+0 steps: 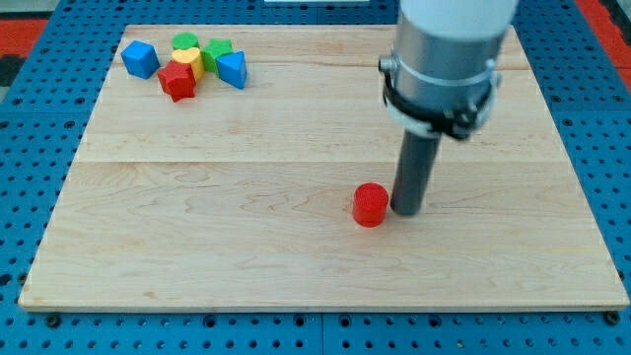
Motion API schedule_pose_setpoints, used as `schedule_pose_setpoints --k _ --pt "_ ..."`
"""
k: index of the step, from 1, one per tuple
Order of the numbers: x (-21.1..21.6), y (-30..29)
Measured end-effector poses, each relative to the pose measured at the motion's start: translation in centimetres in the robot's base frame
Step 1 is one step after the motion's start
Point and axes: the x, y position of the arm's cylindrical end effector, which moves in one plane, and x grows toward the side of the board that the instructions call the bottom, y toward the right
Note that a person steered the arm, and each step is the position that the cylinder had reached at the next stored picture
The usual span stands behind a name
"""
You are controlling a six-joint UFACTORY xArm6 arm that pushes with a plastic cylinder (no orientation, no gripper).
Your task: Push the red circle into yellow hexagon
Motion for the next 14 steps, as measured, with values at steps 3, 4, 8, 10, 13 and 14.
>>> schedule_pose_setpoints --k 3,4,8,10,13,14 --pt "-7.4 -9.6" --pt "-3.8 -9.3" --pt "-15.7 -1.1" --pt "-23.0 6.7" --pt "-21.5 9.1" --pt "-21.2 12.0"
